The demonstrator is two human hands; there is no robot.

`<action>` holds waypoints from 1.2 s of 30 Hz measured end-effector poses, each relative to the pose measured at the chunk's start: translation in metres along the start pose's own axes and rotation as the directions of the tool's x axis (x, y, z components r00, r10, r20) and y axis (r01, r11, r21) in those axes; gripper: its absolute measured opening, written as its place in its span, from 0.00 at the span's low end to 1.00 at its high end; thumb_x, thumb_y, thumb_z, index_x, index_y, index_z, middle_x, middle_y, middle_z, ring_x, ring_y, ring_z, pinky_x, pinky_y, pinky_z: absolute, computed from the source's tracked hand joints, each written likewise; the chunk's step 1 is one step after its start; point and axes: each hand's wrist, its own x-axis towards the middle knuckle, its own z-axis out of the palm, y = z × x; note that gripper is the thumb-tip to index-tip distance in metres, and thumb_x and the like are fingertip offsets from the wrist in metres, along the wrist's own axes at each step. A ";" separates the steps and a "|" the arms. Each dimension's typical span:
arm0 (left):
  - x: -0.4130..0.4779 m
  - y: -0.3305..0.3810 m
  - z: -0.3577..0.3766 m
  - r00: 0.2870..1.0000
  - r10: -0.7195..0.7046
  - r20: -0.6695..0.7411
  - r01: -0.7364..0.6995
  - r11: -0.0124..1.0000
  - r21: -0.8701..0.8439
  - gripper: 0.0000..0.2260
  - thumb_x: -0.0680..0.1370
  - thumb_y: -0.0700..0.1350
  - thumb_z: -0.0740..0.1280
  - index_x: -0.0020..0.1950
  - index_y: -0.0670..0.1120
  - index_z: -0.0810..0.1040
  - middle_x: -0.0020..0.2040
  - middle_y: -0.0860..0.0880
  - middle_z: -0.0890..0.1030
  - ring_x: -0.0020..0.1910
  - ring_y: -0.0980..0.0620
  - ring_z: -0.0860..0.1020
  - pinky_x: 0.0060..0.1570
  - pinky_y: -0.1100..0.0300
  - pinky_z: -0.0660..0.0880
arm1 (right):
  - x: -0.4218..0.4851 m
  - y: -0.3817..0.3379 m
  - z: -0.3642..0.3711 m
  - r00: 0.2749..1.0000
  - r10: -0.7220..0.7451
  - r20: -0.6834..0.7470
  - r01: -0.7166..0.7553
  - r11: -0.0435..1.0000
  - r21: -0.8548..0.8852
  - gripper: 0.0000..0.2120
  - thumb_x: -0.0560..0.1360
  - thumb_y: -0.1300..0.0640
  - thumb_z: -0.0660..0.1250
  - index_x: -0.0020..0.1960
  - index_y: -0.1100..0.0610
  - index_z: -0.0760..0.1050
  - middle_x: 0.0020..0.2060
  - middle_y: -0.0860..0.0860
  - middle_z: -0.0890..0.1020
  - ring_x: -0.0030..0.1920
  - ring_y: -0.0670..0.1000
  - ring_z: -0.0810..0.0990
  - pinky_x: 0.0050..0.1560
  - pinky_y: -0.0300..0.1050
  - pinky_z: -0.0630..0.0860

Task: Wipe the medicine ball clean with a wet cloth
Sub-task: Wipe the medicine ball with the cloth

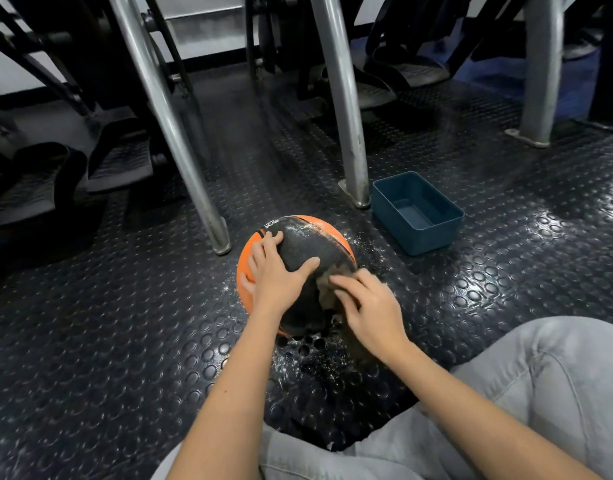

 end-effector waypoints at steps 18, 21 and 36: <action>0.001 -0.001 0.003 1.000 0.008 -0.019 -0.009 0.999 -0.040 0.32 0.71 0.62 0.69 0.71 0.57 0.61 0.72 0.57 0.58 0.72 0.55 0.54 0.69 0.45 0.47 | 0.002 0.002 0.011 1.000 -0.022 0.021 0.022 1.000 0.016 0.11 0.75 0.56 0.62 0.53 0.55 0.80 0.42 0.49 0.78 0.40 0.53 0.78 0.38 0.44 0.72; 0.001 -0.004 0.002 1.000 0.002 -0.009 -0.002 0.999 -0.055 0.32 0.70 0.61 0.70 0.70 0.57 0.61 0.72 0.57 0.58 0.72 0.55 0.54 0.70 0.45 0.47 | -0.025 0.011 0.005 0.994 -0.031 0.101 0.032 0.999 -0.006 0.09 0.73 0.57 0.65 0.51 0.53 0.81 0.41 0.48 0.78 0.39 0.53 0.79 0.37 0.43 0.72; 0.002 -0.017 -0.004 0.999 0.045 0.021 -0.042 0.992 -0.121 0.33 0.71 0.58 0.71 0.71 0.56 0.61 0.74 0.58 0.57 0.74 0.52 0.53 0.72 0.44 0.46 | -0.013 0.012 -0.002 0.924 0.352 0.149 -0.362 0.931 0.052 0.08 0.78 0.59 0.64 0.56 0.53 0.78 0.49 0.45 0.75 0.51 0.50 0.76 0.50 0.45 0.71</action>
